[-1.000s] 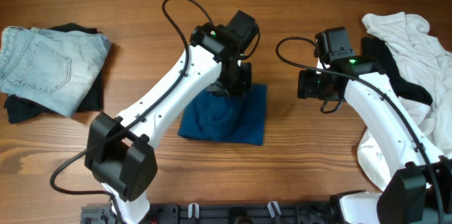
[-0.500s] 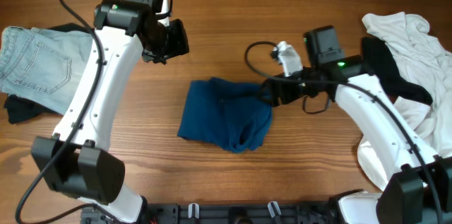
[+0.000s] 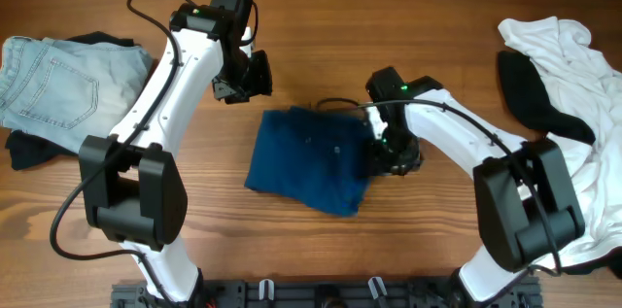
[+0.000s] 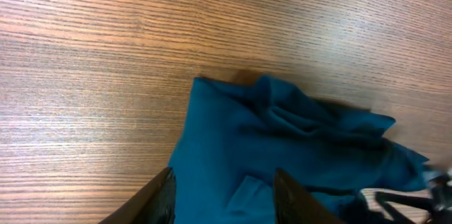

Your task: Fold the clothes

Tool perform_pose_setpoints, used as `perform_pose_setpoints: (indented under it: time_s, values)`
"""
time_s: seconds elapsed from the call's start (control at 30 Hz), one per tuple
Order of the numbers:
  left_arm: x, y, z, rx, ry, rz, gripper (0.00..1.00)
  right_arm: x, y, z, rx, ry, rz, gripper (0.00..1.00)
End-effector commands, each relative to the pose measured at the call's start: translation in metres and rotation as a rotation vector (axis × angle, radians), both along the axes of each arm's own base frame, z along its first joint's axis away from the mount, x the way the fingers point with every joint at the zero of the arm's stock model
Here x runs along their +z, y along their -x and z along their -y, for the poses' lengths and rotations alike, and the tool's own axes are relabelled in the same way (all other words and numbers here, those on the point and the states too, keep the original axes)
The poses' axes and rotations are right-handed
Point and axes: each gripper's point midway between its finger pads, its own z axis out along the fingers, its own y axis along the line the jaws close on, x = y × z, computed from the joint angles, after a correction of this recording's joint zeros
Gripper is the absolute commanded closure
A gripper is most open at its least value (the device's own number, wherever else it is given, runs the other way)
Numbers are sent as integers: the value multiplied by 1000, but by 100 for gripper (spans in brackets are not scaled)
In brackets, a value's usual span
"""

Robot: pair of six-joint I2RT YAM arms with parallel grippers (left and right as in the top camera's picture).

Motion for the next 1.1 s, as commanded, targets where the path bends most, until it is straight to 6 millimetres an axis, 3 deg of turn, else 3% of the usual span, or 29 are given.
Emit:
perform_pose_setpoints:
  time_s: [0.0, 0.07, 0.13, 0.23, 0.27, 0.37, 0.4, 0.53, 0.6, 0.67, 0.73, 0.8, 0.87, 0.97, 1.07]
  values:
    - [-3, -6, 8, -28, 18, 24, 55, 27, -34, 30, -168, 133, 202, 41]
    - [-2, -11, 14, -39, 26, 54, 55, 61, -47, 26, -170, 68, 332, 38]
    - [-1, -17, 24, -61, 36, 92, 54, 76, -44, 24, -188, 33, 363, 37]
    - [-2, -28, 44, -141, 50, 163, 51, 103, -31, -38, -60, -348, 319, 37]
    - [-8, -29, 48, -149, 49, 157, 51, 104, -26, -51, -29, -415, 291, 36]
    - [-38, -24, 51, -159, 35, 78, 51, 92, 0, -69, 49, -460, 196, 34]
    - [-52, -17, 50, -163, 21, 27, 51, 79, 14, -73, 72, -443, 145, 32]
    - [-79, 13, 38, -185, -27, -135, 54, 32, 52, -72, 109, -394, 24, 31]
    - [-96, 26, 28, -184, -71, -182, 55, 12, 54, -66, 65, -353, 11, 31]
    - [-109, 48, 15, -182, -112, -255, 63, -6, 32, -40, -74, -153, 95, 31]
    - [-116, 78, 3, -169, -139, -364, 68, -11, -7, -15, -172, -6, 270, 28]
    - [-114, 103, -4, -146, -159, -467, 75, -7, -43, -5, -217, -4, 401, 30]
    - [-105, 128, 4, -106, -100, -584, 76, 5, -87, 5, -210, -48, 554, 31]
    - [-94, 132, 13, -99, -50, -597, 77, 16, -111, 22, -193, -48, 626, 26]
    - [-69, 124, 14, -105, -26, -503, 78, 31, -114, 40, -201, -14, 608, 24]
